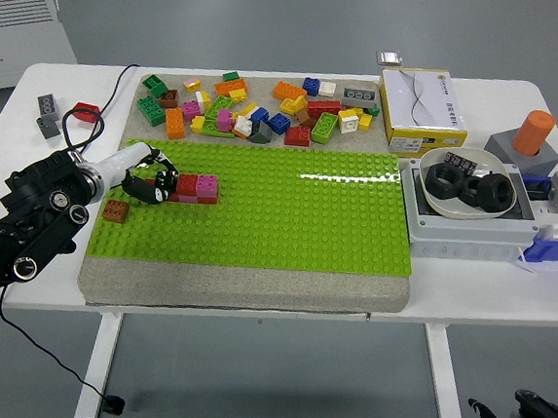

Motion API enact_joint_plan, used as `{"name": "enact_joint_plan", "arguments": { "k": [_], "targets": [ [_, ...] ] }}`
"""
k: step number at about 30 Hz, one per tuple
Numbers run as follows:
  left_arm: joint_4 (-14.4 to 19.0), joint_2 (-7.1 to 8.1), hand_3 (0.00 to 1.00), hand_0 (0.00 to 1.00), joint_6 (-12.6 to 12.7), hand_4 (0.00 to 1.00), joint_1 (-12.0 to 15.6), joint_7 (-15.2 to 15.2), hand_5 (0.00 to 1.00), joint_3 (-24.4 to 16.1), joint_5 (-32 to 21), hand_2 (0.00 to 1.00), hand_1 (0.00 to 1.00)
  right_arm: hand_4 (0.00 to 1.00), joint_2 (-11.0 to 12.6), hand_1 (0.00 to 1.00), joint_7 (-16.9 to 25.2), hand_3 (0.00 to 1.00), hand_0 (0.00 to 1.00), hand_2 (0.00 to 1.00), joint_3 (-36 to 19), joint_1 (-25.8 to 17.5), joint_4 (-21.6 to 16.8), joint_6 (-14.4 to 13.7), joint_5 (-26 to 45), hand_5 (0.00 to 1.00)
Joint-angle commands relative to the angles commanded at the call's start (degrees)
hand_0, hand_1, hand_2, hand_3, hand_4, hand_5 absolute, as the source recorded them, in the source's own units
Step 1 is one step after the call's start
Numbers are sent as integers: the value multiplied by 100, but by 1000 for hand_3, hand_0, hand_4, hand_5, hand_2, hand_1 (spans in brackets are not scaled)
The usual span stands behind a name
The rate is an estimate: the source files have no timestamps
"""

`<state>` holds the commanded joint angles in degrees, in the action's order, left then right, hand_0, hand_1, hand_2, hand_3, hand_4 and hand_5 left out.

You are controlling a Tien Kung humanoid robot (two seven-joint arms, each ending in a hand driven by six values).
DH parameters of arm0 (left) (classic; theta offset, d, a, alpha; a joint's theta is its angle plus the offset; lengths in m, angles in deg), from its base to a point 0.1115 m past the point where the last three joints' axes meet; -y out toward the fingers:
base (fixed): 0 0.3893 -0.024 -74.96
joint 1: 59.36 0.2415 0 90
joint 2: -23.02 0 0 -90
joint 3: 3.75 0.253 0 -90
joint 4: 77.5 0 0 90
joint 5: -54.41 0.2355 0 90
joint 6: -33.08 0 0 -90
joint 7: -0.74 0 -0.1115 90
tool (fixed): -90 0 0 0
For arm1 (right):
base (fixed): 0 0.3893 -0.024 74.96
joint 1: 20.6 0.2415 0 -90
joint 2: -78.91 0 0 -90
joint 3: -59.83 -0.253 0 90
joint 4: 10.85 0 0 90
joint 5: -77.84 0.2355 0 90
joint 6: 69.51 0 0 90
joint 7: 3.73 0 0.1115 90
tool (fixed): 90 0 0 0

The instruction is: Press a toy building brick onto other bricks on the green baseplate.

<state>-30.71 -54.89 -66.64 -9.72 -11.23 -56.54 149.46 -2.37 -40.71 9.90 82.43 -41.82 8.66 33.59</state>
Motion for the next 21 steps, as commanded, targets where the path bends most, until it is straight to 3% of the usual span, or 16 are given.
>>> {"name": "enact_joint_plan", "arguments": {
  "k": [11,12,17,18,21],
  "targets": [
    [-6,11,678,964,-28,703,-4,16,116,9,5,923,958,996,2,598,0,835,578,669,0,4,-8,-6,-2,998],
    [-6,11,802,964,-24,796,-5,25,124,8,4,935,959,997,2,598,0,834,576,669,0,5,-8,-5,-3,998],
    [11,17,802,964,-5,796,-1,68,124,-17,20,935,959,997,3,598,0,834,576,669,-1,6,-7,-3,-8,998],
    [21,19,884,965,-2,962,1,75,235,-24,28,954,966,997,4,597,0,834,577,669,0,6,-7,-2,-7,998],
    [80,24,884,965,10,962,16,101,235,-65,68,954,966,997,6,597,0,834,577,669,2,5,-5,-1,-6,998]
  ]
}}
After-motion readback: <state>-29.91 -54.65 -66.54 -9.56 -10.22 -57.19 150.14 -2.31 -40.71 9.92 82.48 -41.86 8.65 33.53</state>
